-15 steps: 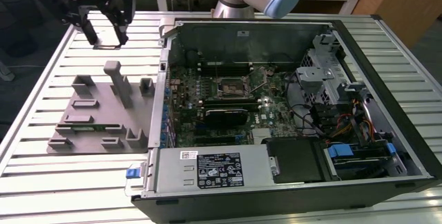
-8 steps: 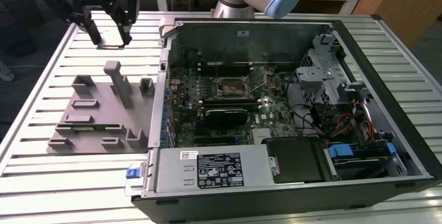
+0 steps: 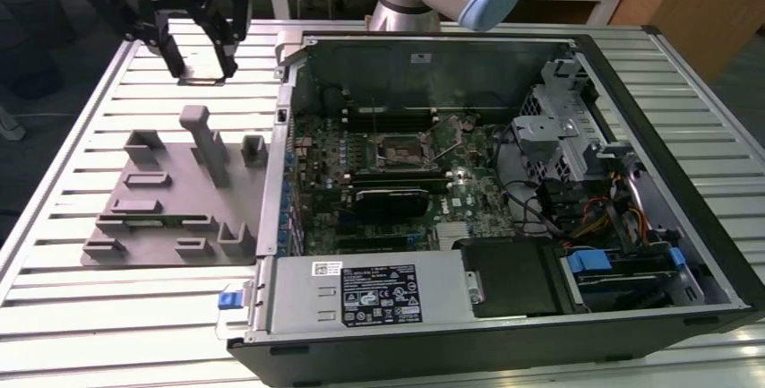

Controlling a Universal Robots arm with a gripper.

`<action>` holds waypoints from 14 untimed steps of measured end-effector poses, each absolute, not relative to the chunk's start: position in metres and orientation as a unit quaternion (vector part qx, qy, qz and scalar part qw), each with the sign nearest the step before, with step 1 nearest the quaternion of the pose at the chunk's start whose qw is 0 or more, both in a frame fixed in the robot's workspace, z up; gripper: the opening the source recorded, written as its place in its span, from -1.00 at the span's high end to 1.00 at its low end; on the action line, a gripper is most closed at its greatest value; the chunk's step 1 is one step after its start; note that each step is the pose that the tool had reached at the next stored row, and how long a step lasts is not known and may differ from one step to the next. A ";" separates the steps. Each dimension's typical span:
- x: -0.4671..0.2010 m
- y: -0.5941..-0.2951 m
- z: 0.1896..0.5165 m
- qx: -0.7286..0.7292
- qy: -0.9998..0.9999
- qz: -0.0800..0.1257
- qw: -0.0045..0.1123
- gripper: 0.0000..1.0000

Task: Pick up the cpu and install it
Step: 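Pick up the cpu and move it towards the insertion slot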

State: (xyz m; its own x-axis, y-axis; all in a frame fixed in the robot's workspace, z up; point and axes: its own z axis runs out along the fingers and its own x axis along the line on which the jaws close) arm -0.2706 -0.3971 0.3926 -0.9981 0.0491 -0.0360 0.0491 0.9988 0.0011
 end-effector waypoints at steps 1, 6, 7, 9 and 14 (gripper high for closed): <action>-0.269 -0.397 0.393 0.025 1.000 0.000 0.018 -0.08; -0.261 -0.397 0.393 0.025 1.000 0.000 0.018 -0.08; -0.259 -0.397 0.393 0.025 1.000 0.000 0.018 -0.08; -0.256 -0.397 0.393 0.025 1.000 0.000 0.018 -0.08; -0.246 -0.397 0.393 0.025 1.000 0.000 0.018 -0.08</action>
State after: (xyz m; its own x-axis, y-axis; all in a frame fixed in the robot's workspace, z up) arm -0.2456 -0.3971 0.3926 -0.9981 0.0491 -0.0360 0.0491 0.9988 0.0011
